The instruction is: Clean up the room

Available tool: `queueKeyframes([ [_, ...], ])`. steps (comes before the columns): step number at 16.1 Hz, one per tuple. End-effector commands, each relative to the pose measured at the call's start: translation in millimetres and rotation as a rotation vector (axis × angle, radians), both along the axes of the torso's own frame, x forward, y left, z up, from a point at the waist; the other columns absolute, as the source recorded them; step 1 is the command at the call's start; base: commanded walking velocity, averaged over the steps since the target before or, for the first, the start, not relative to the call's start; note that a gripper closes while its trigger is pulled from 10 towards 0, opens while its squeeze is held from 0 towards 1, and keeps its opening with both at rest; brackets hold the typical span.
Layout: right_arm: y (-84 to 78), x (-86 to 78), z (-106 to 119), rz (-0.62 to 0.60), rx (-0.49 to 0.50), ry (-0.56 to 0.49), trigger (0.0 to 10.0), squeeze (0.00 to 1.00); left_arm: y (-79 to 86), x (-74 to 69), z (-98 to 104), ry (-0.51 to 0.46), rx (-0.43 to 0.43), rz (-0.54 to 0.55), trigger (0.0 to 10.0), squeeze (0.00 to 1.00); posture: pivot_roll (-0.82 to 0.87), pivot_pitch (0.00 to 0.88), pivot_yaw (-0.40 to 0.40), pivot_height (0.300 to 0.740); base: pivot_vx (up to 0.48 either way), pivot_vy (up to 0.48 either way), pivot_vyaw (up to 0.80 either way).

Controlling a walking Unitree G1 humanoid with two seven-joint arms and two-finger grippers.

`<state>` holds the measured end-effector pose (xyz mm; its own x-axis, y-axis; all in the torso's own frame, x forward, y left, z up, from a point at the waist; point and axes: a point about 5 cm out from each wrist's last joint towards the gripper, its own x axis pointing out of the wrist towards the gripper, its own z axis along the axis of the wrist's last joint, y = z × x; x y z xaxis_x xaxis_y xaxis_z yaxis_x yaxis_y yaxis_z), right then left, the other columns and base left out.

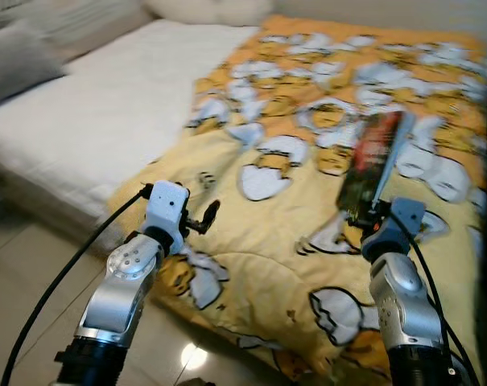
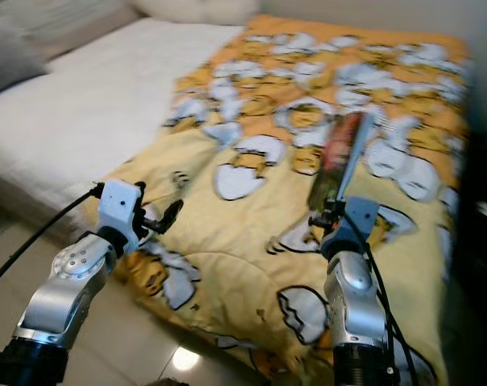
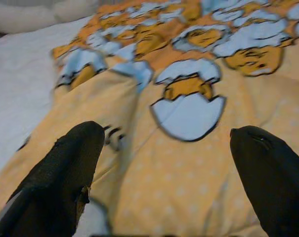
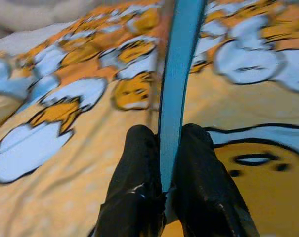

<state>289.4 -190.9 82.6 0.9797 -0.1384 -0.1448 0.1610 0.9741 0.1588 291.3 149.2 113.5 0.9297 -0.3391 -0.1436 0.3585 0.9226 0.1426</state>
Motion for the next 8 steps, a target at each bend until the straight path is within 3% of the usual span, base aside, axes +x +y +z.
queueKeyframes([
  [1,8.8,7.9,12.5,0.028,0.033,-0.069,10.0,0.0,6.5,2.0,0.6,-0.008,-0.001,0.04,10.0,0.0,-0.08,0.0,0.094,0.74,0.0,0.0,-0.8],
  [4,14.8,10.7,16.8,0.078,0.04,-0.1,10.0,0.0,8.2,3.0,0.7,-0.011,-0.01,0.047,10.0,0.0,-0.08,0.0,0.089,0.74,0.0,0.0,-0.8],
  [8,21.6,12.8,12.8,0.131,0.02,-0.052,10.0,0.0,10.1,4.7,1.9,-0.013,-0.029,0.06,10.0,0.0,-0.07,0.0,0.085,0.74,0.0,0.0,0.0],
])
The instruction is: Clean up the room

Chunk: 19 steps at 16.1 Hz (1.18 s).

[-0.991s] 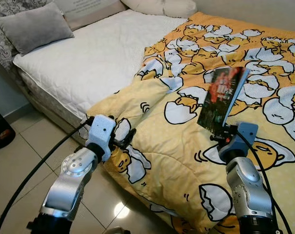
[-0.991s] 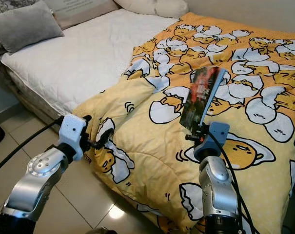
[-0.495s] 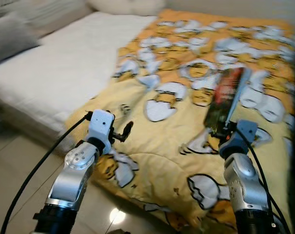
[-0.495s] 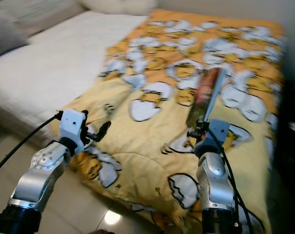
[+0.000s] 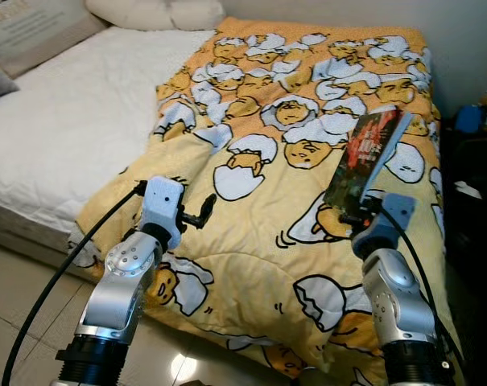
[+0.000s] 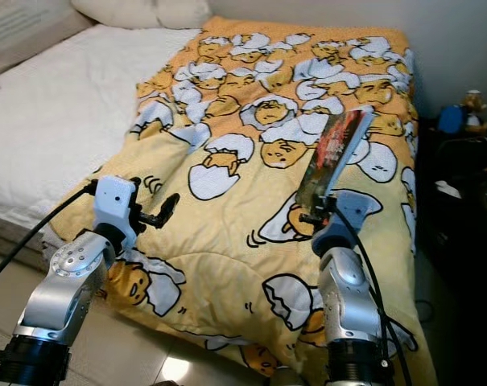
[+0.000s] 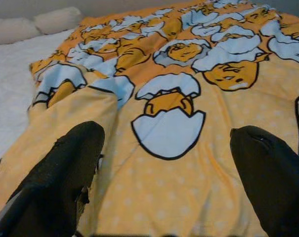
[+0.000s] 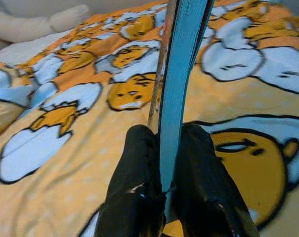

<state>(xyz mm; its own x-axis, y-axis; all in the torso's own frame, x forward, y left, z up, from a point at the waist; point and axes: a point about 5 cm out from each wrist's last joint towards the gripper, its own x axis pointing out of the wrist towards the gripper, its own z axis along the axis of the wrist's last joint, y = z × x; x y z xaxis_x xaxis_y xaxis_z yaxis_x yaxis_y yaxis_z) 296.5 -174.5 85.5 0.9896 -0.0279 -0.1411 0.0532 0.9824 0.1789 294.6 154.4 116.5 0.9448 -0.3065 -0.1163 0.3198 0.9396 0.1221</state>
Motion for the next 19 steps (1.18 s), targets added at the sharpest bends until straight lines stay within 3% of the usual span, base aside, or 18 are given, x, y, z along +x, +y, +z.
queueKeyframes([
  [1,11.6,7.1,5.6,0.091,-0.057,0.008,10.0,0.0,6.2,2.3,-0.5,0.004,-0.008,0.031,10.0,0.0,-0.07,0.0,0.08,0.74,0.251,0.0,0.0],
  [5,17.4,7.9,4.3,0.152,-0.089,0.036,10.0,0.0,9.7,3.1,-0.7,0.004,-0.017,0.047,10.0,0.0,-0.07,0.0,0.075,0.74,0.252,0.0,-0.6],
  [10,15.9,7.3,4.3,0.146,-0.082,0.048,10.0,0.0,11.3,4.5,-1.0,0.005,-0.018,0.05,10.0,0.0,-0.07,0.0,0.078,0.74,0.254,0.0,0.0],
  [17,15.8,5.2,0.6,0.156,-0.09,0.091,10.0,0.0,13.7,4.9,-2.8,0.009,-0.015,0.044,10.0,0.0,-0.06,0.0,0.081,0.74,0.0,0.0,0.0],
  [19,15.6,5.3,1.0,0.154,-0.089,0.091,10.0,0.0,13.7,6.2,-3.1,0.012,-0.014,0.045,10.0,0.0,-0.06,0.0,0.085,0.74,0.0,0.366,-0.73],
])
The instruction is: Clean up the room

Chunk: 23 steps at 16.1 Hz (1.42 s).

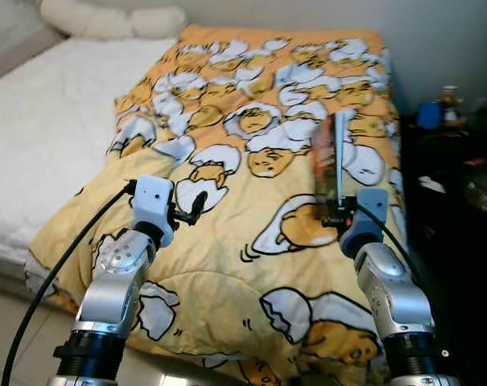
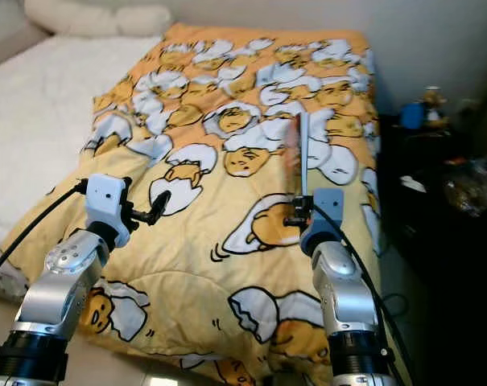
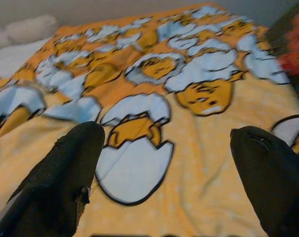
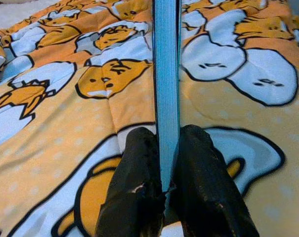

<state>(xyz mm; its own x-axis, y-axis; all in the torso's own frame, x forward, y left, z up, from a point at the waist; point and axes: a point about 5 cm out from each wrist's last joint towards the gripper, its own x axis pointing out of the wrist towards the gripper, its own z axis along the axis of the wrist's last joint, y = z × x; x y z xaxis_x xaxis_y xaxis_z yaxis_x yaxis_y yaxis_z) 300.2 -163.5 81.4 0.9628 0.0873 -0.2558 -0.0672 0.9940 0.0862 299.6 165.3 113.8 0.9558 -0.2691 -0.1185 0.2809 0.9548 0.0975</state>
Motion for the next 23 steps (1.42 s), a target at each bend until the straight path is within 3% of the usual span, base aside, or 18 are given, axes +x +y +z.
queueKeyframes([
  [1,4.5,1.7,5.2,0.018,0.008,-0.023,10.0,0.0,2.6,1.8,-0.5,0.004,0.011,0.002,10.0,0.0,-0.06,0.0,0.085,0.74,0.0,0.394,-0.8],
  [8,5.7,1.8,5.8,0.015,0.019,-0.022,10.0,0.0,5.4,3.3,-0.2,0.004,0.018,0.002,10.0,0.0,-0.06,0.0,0.085,0.74,0.0,0.402,-0.72],
  [17,5.4,5.0,8.5,0.011,0.017,-0.035,10.0,0.0,7.8,4.0,0.4,0.0,0.02,0.009,10.0,0.0,-0.06,0.0,0.08,0.74,0.0,0.402,0.0],
  [23,3.8,9.2,14.9,0.022,-0.004,-0.071,10.0,0.0,9.0,6.8,2.7,-0.009,0.02,0.022,10.0,0.0,-0.06,0.0,0.077,0.74,0.0,0.404,-0.44],
])
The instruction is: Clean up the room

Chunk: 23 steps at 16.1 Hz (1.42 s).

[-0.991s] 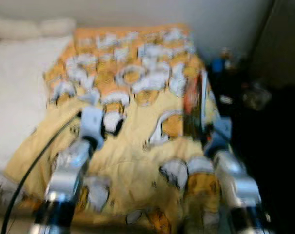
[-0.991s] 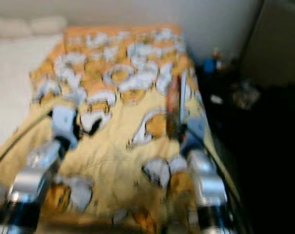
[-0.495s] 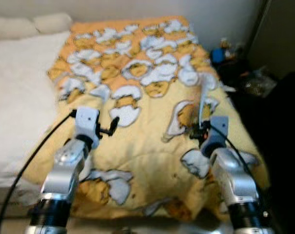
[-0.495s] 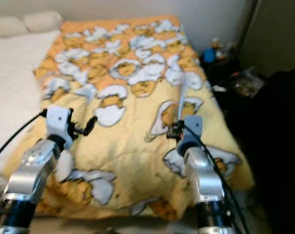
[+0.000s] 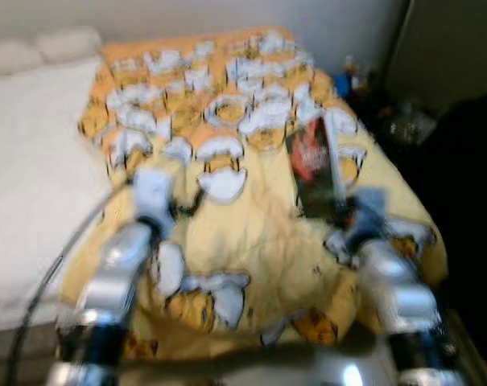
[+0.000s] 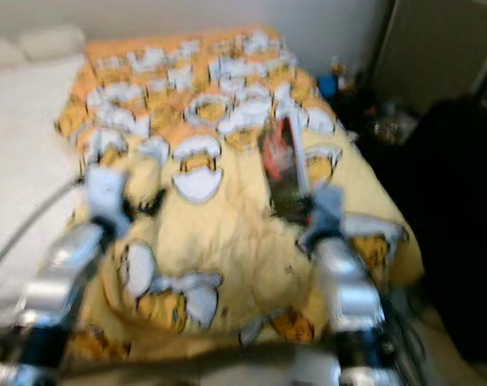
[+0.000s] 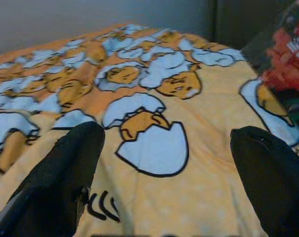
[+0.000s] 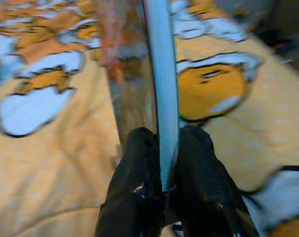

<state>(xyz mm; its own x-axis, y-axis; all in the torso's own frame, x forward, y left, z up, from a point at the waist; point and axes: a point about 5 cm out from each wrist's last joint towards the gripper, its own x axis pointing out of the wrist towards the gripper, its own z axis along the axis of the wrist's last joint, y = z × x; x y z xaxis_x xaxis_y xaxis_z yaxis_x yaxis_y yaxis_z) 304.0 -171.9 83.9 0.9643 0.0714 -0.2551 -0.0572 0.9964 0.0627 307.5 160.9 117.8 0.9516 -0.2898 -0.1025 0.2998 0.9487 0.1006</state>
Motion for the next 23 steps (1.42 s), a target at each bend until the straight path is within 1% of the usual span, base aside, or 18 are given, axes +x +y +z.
queueKeyframes([
  [1,12.2,6.3,14.1,0.038,0.012,-0.074,10.0,0.0,13.7,-1.1,-1.1,0.006,0.021,0.048,10.0,0.0,-0.06,0.0,0.077,0.74,0.0,0.405,0.0],
  [5,10.9,10.8,17.6,0.042,-0.004,-0.087,10.0,0.0,13.6,-0.8,-2.0,0.006,0.015,0.061,10.0,0.0,-0.06,0.0,0.067,0.74,0.0,0.403,0.0],
  [16,19.2,23.3,24.2,0.033,-0.028,-0.132,10.0,0.0,24.2,-2.6,0.7,-0.003,0.021,0.082,10.0,0.0,-0.04,0.0,0.065,0.74,0.0,0.404,0.0],
  [19,16.2,27.2,28.9,-0.009,-0.062,-0.166,10.0,0.0,24.4,-2.5,1.6,-0.004,0.025,0.079,10.0,0.0,-0.04,0.0,0.067,0.74,0.0,0.405,0.0],
  [21,8.6,32.4,37.6,-0.084,-0.109,-0.217,10.0,0.0,24.6,-2.6,1.5,-0.004,0.028,0.078,10.0,0.0,-0.03,0.0,0.067,0.74,0.0,0.403,0.0],
  [23,6.5,35.5,41.9,-0.105,-0.119,-0.24,10.0,0.0,25.0,-3.2,1.4,-0.003,0.029,0.078,10.0,0.0,-0.03,0.0,0.065,0.74,0.0,0.405,0.0],
])
